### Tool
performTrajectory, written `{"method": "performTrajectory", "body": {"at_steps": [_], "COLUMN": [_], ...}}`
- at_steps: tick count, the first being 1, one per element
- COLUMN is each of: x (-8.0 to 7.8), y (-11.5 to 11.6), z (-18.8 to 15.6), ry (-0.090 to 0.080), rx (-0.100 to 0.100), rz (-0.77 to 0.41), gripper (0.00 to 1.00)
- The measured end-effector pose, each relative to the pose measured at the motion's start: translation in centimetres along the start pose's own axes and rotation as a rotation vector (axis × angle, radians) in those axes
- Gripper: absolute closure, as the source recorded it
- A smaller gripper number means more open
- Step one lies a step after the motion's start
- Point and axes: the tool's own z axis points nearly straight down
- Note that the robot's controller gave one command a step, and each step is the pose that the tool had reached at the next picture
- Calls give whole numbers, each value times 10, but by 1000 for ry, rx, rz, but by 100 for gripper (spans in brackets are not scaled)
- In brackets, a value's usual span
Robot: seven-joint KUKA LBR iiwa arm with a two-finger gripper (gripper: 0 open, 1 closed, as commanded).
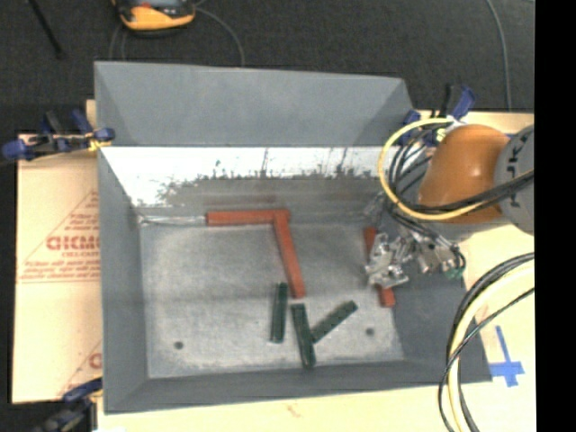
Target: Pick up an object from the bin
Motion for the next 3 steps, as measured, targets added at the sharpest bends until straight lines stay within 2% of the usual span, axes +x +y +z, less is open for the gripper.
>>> {"method": "performTrajectory", "body": {"at_steps": [1,2,3], "x": [14,14,70], "y": [98,100,121], "z": [-13,-14,1], "ry": [2,2,1], "rx": [-4,-4,11], "rz": [-242,-249,-353], "gripper": [0,0,100]}}
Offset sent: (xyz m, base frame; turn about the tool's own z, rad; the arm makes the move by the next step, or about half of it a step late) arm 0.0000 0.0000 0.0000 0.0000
